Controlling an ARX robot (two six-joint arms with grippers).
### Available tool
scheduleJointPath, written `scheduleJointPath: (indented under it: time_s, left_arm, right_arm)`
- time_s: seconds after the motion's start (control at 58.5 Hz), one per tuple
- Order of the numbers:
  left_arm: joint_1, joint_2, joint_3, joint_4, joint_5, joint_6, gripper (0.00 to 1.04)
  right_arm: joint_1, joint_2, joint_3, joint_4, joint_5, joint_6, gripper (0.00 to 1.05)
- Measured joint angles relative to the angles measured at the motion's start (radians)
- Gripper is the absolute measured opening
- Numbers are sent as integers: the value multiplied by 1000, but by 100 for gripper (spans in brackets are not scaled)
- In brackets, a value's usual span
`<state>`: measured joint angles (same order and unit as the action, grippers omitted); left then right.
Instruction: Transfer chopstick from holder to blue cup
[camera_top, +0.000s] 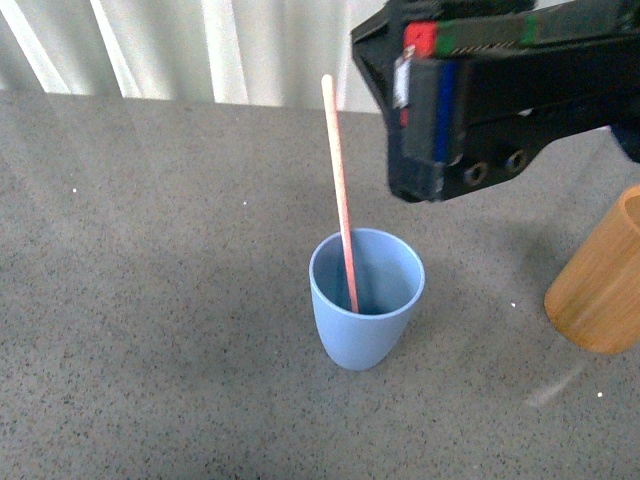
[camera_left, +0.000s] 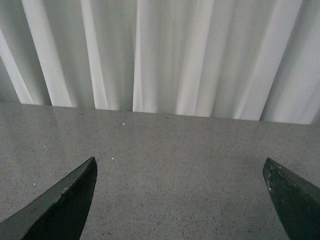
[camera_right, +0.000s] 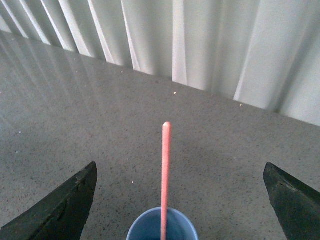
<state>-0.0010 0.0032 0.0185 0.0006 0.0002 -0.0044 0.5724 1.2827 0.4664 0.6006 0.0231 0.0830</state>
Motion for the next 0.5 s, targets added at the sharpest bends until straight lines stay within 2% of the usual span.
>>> scheduleJointPath:
  time_s: [0.103,0.496]
  left_arm:
    - [0,0,0,0,0,0,98]
    - [0,0,0,0,0,0,98]
  right_arm:
    - [-23,-85,5,-48,5,8,95]
    - [-30,-107,15,-50,7,19,95]
